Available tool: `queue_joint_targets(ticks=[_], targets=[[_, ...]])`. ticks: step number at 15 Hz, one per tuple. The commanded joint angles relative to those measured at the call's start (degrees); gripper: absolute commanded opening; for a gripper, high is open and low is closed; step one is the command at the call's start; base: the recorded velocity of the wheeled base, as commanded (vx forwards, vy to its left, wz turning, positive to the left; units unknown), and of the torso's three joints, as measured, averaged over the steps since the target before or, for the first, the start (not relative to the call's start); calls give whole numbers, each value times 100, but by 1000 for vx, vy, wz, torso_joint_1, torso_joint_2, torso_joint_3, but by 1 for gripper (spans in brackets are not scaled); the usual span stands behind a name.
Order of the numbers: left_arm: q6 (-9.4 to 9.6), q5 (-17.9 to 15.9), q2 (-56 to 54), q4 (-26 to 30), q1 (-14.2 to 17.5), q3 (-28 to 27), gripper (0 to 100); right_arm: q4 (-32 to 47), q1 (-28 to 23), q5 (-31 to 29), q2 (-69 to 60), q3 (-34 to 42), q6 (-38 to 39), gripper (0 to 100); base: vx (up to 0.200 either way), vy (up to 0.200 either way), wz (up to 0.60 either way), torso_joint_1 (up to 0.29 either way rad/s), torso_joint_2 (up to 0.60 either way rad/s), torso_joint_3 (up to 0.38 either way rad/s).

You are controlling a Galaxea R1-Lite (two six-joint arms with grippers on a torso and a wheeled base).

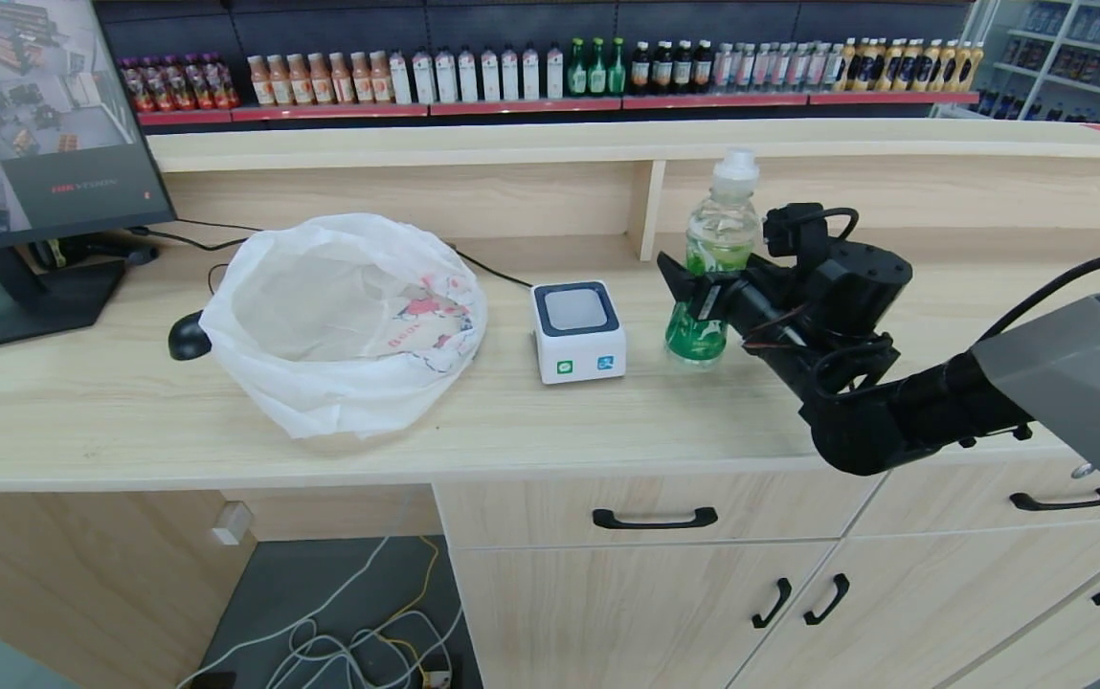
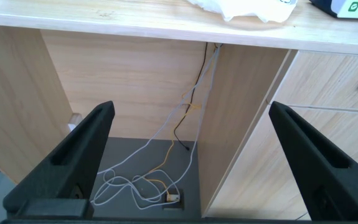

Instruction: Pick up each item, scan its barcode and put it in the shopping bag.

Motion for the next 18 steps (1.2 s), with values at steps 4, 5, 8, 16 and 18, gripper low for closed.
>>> queue_joint_targets(ticks=[4, 5, 8, 16, 18], targets=[[-8, 3, -2, 0, 1, 0, 100, 13, 10, 3, 27, -54, 13, 100, 0, 0, 0, 0, 0, 0], [0, 3, -2, 0, 1, 0, 100, 5, 10, 3, 27, -54, 13, 100, 0, 0, 0, 0, 0, 0], [0, 3, -2, 0, 1, 0, 100, -39, 10, -32, 27, -45, 4, 100, 0, 0, 0, 0, 0, 0], [-8, 3, -2, 0, 1, 0, 100, -206, 28, -32, 1, -36, 4, 0, 0, 0, 0, 0, 0, 0], [0, 3, -2, 0, 1, 0, 100, -206, 28, -32, -17, -36, 4, 0, 0, 0, 0, 0, 0, 0]])
